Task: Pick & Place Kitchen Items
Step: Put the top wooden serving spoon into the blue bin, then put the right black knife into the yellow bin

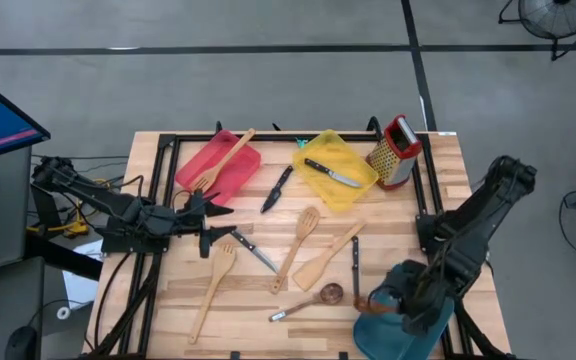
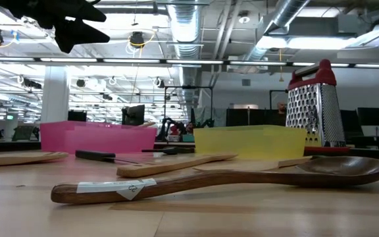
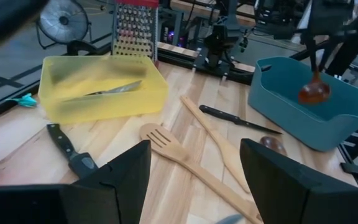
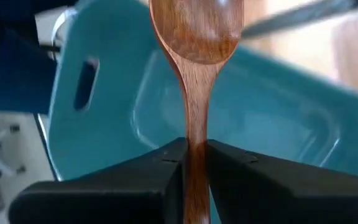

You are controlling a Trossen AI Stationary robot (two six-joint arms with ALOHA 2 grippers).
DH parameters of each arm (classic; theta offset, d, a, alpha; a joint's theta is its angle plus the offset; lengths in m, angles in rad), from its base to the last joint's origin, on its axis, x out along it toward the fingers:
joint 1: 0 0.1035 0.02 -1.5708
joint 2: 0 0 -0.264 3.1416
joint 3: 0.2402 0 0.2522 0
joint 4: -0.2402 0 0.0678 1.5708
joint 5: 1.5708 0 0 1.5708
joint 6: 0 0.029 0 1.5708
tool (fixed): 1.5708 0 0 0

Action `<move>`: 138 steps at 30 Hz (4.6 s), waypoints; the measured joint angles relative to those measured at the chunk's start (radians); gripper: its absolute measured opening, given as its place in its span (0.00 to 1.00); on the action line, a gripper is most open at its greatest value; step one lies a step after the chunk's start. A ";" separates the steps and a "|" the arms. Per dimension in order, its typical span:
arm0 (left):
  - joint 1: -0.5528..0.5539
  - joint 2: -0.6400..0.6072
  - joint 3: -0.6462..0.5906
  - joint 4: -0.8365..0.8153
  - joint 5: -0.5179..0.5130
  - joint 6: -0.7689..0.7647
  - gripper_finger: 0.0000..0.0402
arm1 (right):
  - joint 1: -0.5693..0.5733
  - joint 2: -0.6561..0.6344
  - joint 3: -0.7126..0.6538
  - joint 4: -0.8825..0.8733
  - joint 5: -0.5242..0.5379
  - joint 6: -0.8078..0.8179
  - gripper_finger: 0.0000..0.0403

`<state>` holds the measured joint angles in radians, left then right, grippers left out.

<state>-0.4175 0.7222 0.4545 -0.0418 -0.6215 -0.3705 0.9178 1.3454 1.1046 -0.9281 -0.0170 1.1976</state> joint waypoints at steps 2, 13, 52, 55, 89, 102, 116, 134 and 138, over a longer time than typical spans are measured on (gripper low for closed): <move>0.000 0.000 0.000 0.000 -0.006 0.000 0.57 | 0.014 0.009 0.000 0.001 -0.038 0.001 0.11; 0.014 0.000 0.000 0.000 -0.016 0.004 0.57 | 0.036 0.041 0.000 -0.085 -0.249 -0.072 0.11; 0.051 0.000 0.000 -0.001 -0.015 0.034 0.57 | -0.101 0.345 -0.014 -0.037 -0.293 -0.704 0.17; 0.051 0.000 0.000 -0.001 -0.015 0.034 0.57 | -0.101 0.345 -0.020 -0.039 -0.293 -0.701 0.20; 0.051 0.000 0.000 -0.001 0.001 0.034 0.57 | -0.455 0.165 0.246 -0.254 0.192 -0.512 0.54; 0.050 0.000 0.000 -0.001 0.028 0.051 0.57 | -0.587 0.344 0.214 -0.362 0.204 -0.027 0.60; 0.050 0.000 0.000 -0.001 0.028 0.051 0.57 | -0.606 0.361 -0.059 -0.026 0.171 0.060 0.60; 0.050 0.000 0.000 -0.001 0.027 0.051 0.57 | -0.619 0.357 -0.227 0.210 0.081 0.145 0.27; 0.050 0.000 0.000 -0.001 0.027 0.051 0.57 | -0.624 0.357 -0.228 0.218 0.103 0.143 0.16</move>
<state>-0.3672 0.7222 0.4545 -0.0429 -0.5941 -0.3192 0.2939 1.7020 0.8761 -0.7104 0.0856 1.3403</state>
